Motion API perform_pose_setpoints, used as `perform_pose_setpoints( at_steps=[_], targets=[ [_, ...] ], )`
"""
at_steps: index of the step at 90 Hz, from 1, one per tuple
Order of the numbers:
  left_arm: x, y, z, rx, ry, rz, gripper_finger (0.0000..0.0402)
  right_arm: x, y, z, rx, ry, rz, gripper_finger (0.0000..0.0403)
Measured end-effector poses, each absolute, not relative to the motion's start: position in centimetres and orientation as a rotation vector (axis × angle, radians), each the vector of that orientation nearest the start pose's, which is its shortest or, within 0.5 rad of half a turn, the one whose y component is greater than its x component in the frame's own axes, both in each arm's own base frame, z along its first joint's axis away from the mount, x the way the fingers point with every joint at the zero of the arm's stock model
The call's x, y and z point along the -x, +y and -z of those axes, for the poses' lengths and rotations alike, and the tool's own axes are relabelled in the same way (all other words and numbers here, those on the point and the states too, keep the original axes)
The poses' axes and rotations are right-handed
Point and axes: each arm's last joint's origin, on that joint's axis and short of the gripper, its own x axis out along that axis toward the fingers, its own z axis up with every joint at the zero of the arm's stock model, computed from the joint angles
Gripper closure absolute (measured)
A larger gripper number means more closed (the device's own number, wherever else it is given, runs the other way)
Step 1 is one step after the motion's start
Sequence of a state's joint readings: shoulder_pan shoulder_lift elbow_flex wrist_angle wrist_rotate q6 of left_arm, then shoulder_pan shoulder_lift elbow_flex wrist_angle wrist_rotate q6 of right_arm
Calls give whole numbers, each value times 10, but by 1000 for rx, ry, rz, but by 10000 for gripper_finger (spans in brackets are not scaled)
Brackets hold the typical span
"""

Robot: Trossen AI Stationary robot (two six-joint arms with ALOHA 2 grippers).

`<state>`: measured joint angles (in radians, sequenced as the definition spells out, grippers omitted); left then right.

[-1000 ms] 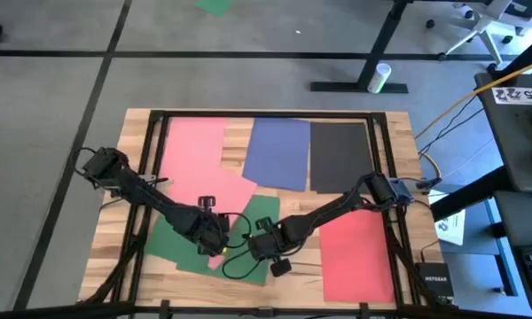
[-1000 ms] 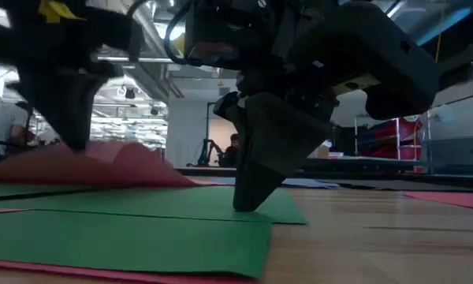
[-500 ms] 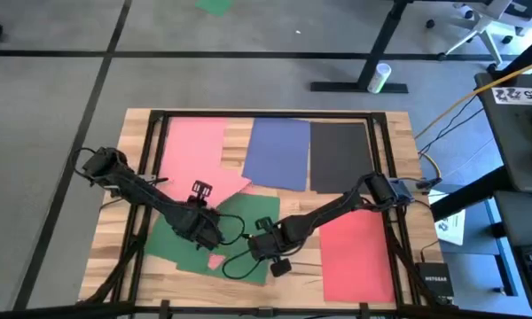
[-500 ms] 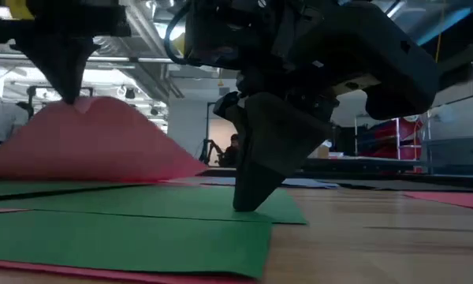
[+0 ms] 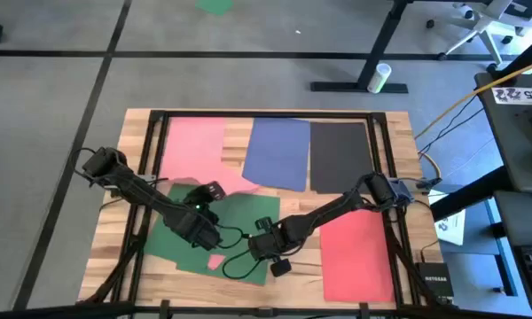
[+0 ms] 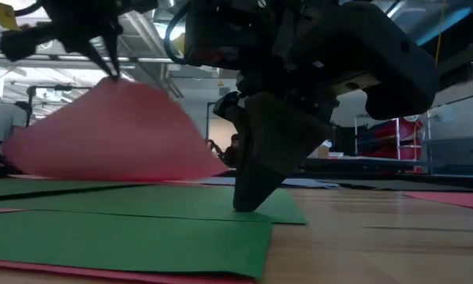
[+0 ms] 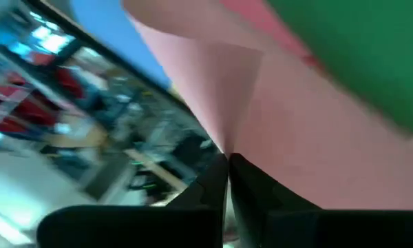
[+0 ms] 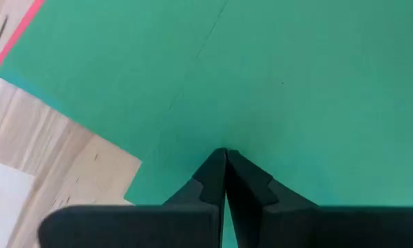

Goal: Organize paper
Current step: Stack the pink paper on top of the other pink paper on the table

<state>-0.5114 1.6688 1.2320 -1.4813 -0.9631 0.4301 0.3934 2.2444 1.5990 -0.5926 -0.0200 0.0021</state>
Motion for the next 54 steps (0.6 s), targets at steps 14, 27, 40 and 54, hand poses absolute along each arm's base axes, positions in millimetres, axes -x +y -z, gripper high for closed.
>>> perform_pose_setpoints(
  at_steps=[14,27,40,54],
  targets=[
    [-248,-97,-240,-1784,1574,-2,401,-414,172,-119,230,1224,-358,403],
    [-254,-84,-242,-1833,1596,-70,401,-414,172,-119,229,1224,-358,403],
    [-257,-75,-242,-1787,1617,-119,401,-414,172,-119,229,1225,-359,403],
    [-257,-58,-243,-1688,1674,-201,401,-414,172,-119,222,1226,-366,403]
  ],
)
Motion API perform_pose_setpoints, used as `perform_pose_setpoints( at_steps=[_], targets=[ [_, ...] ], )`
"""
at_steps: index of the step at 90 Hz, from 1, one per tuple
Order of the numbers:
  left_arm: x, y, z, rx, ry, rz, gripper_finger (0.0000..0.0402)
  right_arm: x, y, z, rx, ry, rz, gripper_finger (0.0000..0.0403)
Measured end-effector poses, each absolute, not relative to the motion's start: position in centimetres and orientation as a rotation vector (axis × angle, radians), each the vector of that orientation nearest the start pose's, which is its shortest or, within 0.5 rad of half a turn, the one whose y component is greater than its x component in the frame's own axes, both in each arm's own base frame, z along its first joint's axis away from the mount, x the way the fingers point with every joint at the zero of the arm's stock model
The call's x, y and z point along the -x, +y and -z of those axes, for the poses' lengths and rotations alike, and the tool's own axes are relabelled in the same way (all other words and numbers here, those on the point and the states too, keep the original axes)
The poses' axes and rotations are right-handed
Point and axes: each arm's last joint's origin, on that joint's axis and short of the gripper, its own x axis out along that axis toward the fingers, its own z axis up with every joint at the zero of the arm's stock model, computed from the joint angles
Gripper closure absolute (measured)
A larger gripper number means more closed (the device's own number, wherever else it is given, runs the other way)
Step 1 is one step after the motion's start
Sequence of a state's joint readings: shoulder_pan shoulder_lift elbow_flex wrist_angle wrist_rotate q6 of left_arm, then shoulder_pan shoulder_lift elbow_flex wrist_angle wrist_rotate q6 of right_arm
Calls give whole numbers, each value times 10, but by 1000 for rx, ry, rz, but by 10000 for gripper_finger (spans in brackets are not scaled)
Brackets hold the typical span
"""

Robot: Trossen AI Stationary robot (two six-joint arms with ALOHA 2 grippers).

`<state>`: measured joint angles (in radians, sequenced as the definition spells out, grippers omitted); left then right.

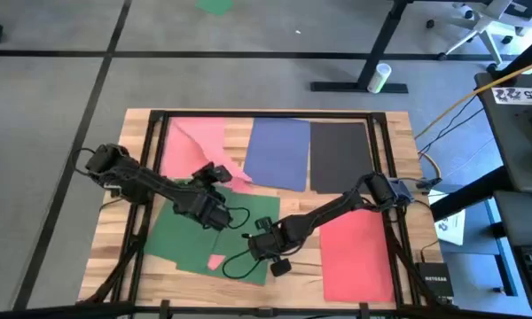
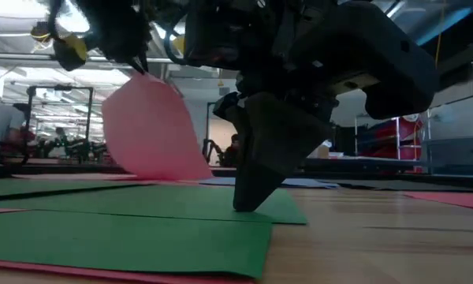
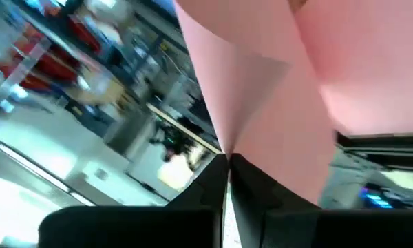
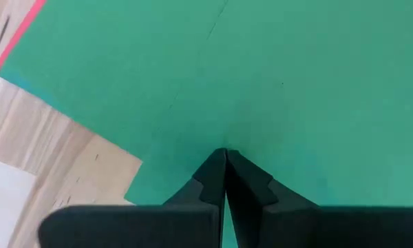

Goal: Organize paper
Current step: Stack the pink paper on top of the other pink paper on the table

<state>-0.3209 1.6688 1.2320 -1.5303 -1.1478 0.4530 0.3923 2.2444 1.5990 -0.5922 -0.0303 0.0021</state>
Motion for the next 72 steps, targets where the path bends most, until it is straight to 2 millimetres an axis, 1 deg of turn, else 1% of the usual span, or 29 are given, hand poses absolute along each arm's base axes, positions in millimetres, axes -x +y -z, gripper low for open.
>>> perform_pose_setpoints(
  at_steps=[15,23,34,54,63,72],
  targets=[
    [-256,-42,-243,-1486,1744,-257,401,-414,172,-119,222,1226,-367,403],
    [-253,-37,-237,-1439,1784,-251,401,-414,172,-119,220,1226,-369,403],
    [-244,-29,-221,-1432,1878,-193,401,-414,172,-119,219,1227,-370,403],
    [-220,-15,-190,-1487,2046,-87,401,-414,172,-119,218,1226,-371,403],
    [-210,-11,-179,-1533,2117,0,401,-414,172,-119,218,1226,-371,403],
    [-202,-10,-169,-1580,2138,85,402,-414,172,-119,218,1226,-371,403]
  ],
)
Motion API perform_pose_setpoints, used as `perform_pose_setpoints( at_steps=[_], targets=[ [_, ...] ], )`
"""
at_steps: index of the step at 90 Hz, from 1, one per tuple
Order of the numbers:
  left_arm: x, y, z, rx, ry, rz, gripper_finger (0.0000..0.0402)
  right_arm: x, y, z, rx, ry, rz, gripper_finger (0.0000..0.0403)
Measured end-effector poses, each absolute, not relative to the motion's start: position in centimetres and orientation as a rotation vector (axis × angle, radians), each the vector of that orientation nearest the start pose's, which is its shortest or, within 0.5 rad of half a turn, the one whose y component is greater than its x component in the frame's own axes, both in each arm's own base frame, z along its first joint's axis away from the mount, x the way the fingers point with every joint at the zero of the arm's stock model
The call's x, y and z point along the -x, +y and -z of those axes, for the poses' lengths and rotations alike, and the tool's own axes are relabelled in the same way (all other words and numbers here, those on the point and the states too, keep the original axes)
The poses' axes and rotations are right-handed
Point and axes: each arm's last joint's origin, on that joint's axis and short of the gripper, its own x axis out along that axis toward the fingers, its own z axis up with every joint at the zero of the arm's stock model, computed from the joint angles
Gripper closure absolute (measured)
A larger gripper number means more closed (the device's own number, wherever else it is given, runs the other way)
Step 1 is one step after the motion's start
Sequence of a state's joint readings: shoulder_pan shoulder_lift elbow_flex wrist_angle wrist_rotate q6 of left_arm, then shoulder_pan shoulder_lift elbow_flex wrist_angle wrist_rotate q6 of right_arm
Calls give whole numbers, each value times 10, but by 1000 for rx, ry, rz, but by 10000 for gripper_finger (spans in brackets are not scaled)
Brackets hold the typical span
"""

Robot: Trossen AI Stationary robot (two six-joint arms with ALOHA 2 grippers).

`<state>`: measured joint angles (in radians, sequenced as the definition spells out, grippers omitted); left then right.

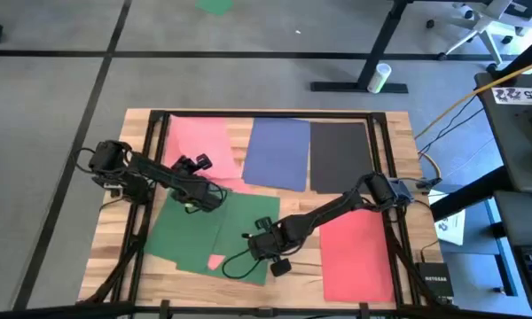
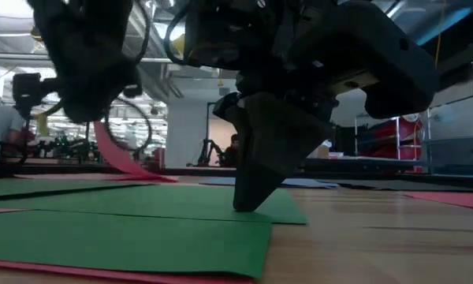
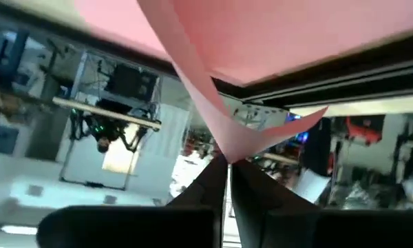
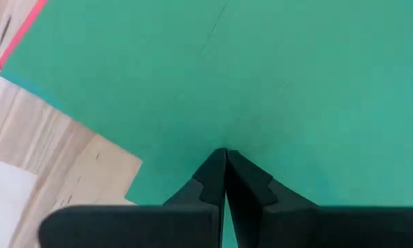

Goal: Organize paper
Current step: Stack the pink paper on top of the other pink paper on the table

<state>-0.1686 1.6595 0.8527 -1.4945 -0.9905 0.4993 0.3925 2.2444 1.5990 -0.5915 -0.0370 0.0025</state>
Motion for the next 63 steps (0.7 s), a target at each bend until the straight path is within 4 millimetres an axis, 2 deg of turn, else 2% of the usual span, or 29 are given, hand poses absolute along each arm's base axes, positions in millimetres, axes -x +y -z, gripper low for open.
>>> perform_pose_setpoints(
  at_steps=[24,41,50,63],
  targets=[
    [-191,-14,-155,-1721,2051,305,402,-414,173,-119,217,1222,-372,403],
    [-180,-17,-154,-1697,2026,524,402,-414,173,-119,217,1217,-373,403],
    [-173,-14,-153,-1685,2042,533,402,-415,173,-119,217,1215,-373,403],
    [-165,-5,-150,-1613,2099,434,400,-415,173,-119,216,1214,-374,403]
  ],
)
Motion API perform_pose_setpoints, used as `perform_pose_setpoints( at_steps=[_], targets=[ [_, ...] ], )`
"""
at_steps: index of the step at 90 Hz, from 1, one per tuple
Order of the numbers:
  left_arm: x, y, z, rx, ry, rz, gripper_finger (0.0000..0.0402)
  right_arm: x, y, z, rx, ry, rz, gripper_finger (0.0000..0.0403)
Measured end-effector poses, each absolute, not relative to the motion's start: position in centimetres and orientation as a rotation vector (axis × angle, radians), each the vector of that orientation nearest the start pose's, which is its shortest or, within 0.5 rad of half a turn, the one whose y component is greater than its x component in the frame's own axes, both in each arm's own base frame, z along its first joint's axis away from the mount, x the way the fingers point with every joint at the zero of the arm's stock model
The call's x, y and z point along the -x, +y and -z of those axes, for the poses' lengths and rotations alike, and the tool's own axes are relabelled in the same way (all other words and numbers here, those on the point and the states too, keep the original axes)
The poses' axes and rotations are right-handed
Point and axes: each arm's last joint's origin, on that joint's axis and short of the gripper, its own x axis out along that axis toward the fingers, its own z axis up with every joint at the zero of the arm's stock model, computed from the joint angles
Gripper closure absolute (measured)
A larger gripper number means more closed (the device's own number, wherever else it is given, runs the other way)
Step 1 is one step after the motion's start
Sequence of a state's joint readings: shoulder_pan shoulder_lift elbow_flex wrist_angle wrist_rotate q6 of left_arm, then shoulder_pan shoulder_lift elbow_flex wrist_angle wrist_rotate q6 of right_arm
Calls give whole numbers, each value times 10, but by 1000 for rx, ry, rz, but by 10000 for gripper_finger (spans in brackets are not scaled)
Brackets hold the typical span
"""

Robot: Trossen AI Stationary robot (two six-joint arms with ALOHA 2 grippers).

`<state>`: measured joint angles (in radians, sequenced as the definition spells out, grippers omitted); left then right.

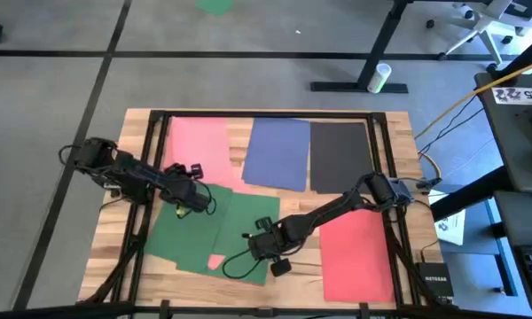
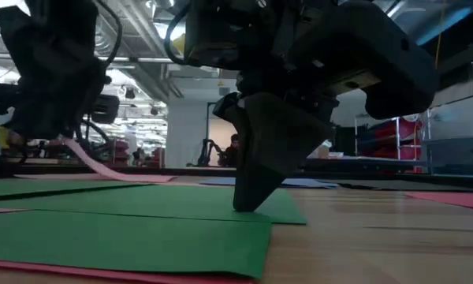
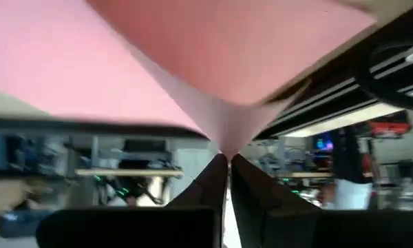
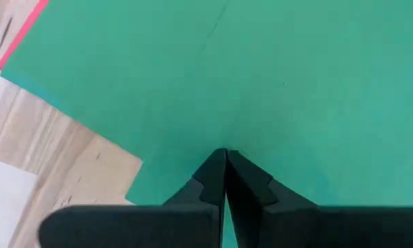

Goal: Organize paper
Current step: Stack the pink paper on top of the other pink paper on the table

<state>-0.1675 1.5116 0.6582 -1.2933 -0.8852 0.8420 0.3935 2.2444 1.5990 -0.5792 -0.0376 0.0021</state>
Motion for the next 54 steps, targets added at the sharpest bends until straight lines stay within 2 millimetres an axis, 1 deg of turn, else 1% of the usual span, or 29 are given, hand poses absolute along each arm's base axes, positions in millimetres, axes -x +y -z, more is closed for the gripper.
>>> perform_pose_setpoints(
  at_steps=[21,33,47,54],
  targets=[
    [-164,9,-153,-1479,2159,235,374,-416,175,-120,208,1197,-386,403],
    [-163,15,-154,-1434,2189,187,353,-416,175,-120,205,1198,-390,403],
    [-162,19,-155,-1414,2203,161,330,-416,174,-120,205,1199,-389,403],
    [-163,19,-155,-1461,2196,131,327,-416,174,-120,205,1199,-389,403]
  ],
)
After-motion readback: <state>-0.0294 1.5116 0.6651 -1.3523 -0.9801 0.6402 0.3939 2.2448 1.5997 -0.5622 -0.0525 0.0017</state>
